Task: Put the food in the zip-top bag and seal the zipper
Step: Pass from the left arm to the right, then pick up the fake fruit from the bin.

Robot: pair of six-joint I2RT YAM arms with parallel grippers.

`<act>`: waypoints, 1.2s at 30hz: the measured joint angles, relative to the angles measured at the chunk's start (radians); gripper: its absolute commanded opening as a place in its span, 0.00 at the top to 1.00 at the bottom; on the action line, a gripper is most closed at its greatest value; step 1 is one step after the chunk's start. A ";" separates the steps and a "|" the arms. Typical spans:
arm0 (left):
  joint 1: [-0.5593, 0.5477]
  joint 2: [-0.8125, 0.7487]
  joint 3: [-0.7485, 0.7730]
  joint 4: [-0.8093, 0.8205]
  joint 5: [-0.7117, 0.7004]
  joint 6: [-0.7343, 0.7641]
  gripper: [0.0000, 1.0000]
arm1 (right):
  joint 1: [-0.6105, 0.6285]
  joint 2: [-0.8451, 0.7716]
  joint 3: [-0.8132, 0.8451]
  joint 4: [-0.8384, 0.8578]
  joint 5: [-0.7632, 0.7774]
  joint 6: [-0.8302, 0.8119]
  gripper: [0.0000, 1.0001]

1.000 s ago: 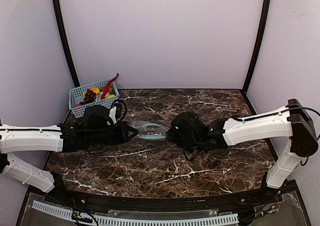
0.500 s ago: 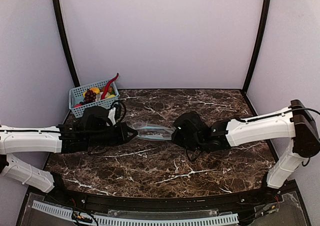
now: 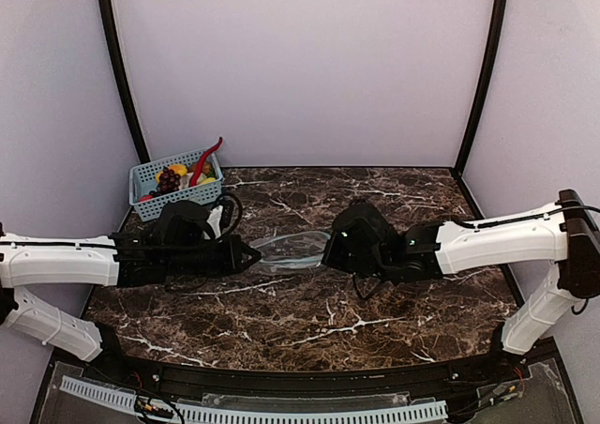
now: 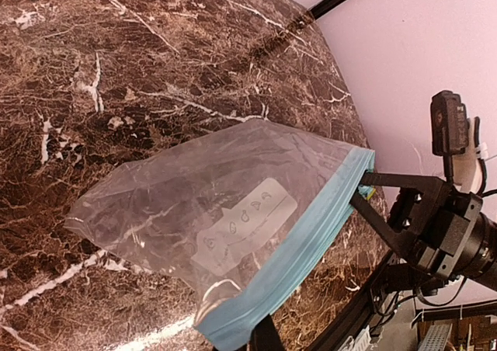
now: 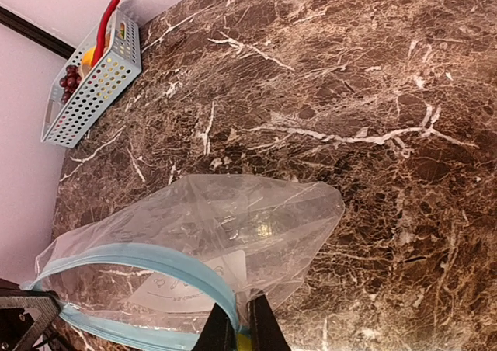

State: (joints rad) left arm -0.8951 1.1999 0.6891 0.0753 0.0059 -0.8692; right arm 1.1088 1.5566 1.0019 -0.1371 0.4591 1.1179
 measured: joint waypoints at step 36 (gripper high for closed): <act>0.622 0.250 0.702 -0.663 0.193 0.644 0.03 | 0.010 0.000 0.187 -0.338 0.077 -0.138 0.97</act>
State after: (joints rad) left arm -0.2729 1.4498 1.3907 -0.5873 0.1986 -0.2253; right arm 1.1187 1.5566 1.1885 -0.4755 0.5362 0.9802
